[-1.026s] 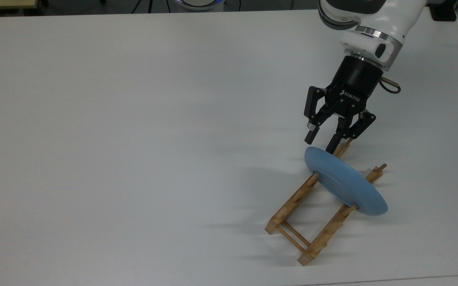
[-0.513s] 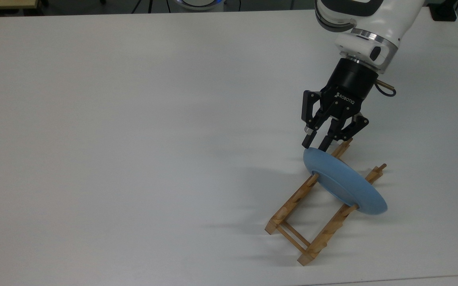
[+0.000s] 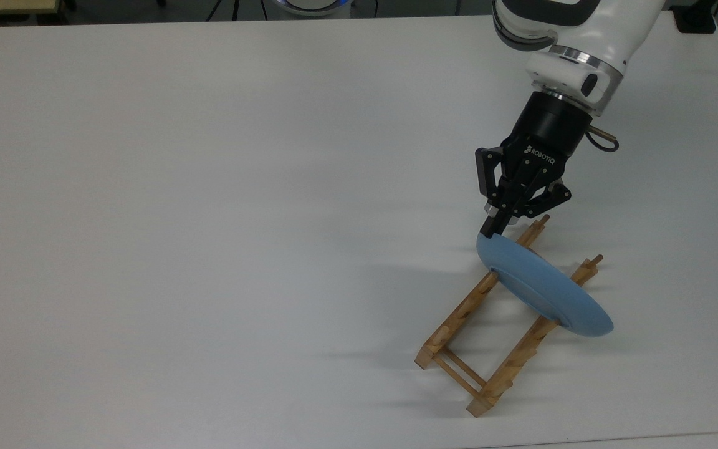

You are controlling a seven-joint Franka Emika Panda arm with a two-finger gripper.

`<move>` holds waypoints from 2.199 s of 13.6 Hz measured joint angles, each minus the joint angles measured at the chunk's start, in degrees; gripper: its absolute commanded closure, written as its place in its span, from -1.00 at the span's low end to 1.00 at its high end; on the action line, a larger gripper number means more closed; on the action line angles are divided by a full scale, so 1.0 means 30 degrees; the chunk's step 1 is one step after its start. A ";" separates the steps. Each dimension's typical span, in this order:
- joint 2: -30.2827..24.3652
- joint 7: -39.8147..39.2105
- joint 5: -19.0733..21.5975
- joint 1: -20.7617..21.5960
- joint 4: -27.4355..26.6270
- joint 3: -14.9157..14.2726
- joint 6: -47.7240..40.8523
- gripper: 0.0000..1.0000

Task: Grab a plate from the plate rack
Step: 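Lift the blue plate up out of the rack slots, then carry the plate away from the rack and lower it flat onto the table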

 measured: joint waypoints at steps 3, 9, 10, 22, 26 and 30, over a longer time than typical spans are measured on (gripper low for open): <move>-0.0431 -0.0133 0.0000 -0.0028 0.0403 -0.0055 0.0000 1.00; -0.2732 -0.0392 0.2626 -0.0994 0.0528 -0.0124 -0.0022 1.00; -0.3015 -0.0718 0.3648 -0.1262 0.0521 -0.0138 -0.0073 1.00; -0.3961 -2.2253 2.0417 -0.7400 -0.0344 -0.0286 -0.6513 1.00; -0.4034 -3.1980 2.1459 -0.8751 -0.1539 -0.0283 -1.0353 1.00; -0.3912 -3.5382 2.1456 -0.8739 -0.4153 -0.0209 -0.9621 1.00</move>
